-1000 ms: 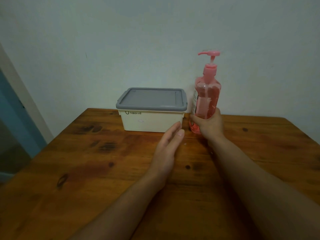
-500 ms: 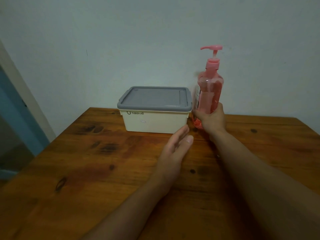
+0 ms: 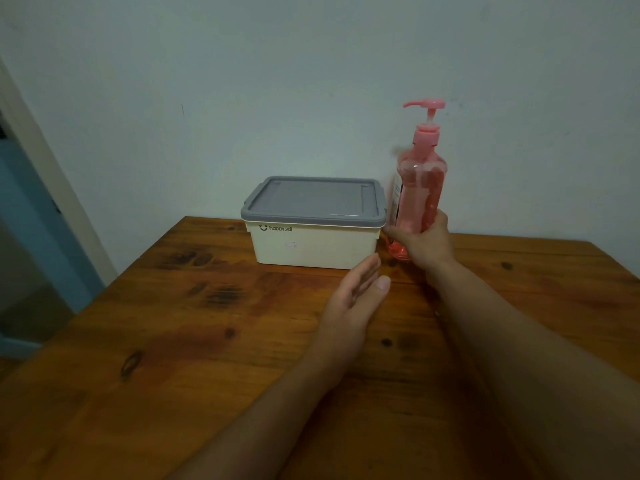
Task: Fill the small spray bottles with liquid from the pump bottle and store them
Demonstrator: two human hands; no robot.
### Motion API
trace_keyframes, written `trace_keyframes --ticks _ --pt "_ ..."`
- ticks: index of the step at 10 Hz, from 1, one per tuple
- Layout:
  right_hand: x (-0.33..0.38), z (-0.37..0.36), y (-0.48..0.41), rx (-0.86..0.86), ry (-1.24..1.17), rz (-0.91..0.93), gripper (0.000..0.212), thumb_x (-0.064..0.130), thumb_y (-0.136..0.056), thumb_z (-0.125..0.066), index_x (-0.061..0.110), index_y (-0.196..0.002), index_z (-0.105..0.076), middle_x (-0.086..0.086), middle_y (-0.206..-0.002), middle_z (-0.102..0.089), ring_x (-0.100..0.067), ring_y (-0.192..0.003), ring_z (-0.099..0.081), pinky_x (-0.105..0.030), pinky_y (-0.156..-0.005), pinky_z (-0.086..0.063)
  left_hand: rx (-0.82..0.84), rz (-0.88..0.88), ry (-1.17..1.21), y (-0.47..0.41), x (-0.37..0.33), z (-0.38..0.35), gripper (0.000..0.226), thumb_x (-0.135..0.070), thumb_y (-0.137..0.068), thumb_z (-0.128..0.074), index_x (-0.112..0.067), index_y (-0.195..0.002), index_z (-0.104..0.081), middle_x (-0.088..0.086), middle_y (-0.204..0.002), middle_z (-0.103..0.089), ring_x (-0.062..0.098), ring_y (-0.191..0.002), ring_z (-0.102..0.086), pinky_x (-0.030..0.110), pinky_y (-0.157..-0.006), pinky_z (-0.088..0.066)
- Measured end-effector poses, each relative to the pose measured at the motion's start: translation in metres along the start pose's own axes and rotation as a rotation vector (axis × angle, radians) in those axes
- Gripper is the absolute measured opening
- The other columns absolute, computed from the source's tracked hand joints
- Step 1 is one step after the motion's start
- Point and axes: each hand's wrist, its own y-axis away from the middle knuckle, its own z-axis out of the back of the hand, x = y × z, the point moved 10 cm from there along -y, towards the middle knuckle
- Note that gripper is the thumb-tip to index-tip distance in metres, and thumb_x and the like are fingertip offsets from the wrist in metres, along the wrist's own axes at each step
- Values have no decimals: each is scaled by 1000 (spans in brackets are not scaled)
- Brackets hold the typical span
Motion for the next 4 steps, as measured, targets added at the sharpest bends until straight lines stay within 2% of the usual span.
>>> trace_keyframes --ticks 1,2,3,4 --pt "-5 1 5 25 3 -14 96 43 -71 -83 15 -145 -29 -10 -142 -49 -32 -127 -50 -47 -104 -45 -4 -2 11 0 -2 -1 50 -33 -97 -51 -30 -146 -39 -13 -147 -45 -8 -118 -46 10 -90 -42" --pt "-4 4 15 40 2 -11 92 43 -73 -82 15 -145 -31 -10 -143 -50 -31 -127 -51 -45 -104 -46 -4 3 4 2 -2 -1 50 -35 -97 -50 -30 -146 -39 -12 -147 -45 -2 -125 -45 13 -94 -40" --pt "1 9 30 46 -9 3 90 45 -75 -80 15 -145 -31 -9 -143 -50 -30 -127 -51 -46 -103 -46 -10 -10 -6 4 -4 0 50 -35 -97 -50 -29 -146 -39 -11 -147 -45 -1 -124 -44 11 -92 -38" --pt "4 15 46 33 -41 -1 87 44 -78 -77 15 -145 -31 -8 -144 -48 -28 -126 -50 -41 -100 -45 -18 6 -14 7 -8 -2 50 -36 -98 -49 -29 -146 -40 -15 -141 -46 -13 -108 -45 6 -84 -39"
